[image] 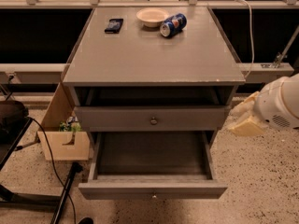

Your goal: Close middle drawer

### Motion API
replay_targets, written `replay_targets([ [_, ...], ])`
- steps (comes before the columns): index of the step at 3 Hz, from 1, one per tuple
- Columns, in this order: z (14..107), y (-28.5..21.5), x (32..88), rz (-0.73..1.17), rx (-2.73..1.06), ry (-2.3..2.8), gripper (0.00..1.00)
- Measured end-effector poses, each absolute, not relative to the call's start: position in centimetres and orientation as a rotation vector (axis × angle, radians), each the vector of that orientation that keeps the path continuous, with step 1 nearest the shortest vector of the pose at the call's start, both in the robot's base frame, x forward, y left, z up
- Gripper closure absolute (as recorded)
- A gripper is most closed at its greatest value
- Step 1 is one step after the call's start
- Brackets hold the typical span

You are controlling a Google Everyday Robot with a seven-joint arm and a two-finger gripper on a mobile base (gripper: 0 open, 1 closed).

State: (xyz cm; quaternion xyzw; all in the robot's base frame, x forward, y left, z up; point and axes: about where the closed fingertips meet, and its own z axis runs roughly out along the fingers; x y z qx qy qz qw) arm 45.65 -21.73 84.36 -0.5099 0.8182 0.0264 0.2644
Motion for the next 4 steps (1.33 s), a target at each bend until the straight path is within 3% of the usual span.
replay_targets([
  [1,78.9,-21.7,47.0,0.116,-1.246,2.238,0.79],
  [2,79.3,-22.0,48.8,0.061,-1.19,2.192,0.99],
  [4,76.7,-22.2,47.1,0.145,-1.02,2.281,1.0],
])
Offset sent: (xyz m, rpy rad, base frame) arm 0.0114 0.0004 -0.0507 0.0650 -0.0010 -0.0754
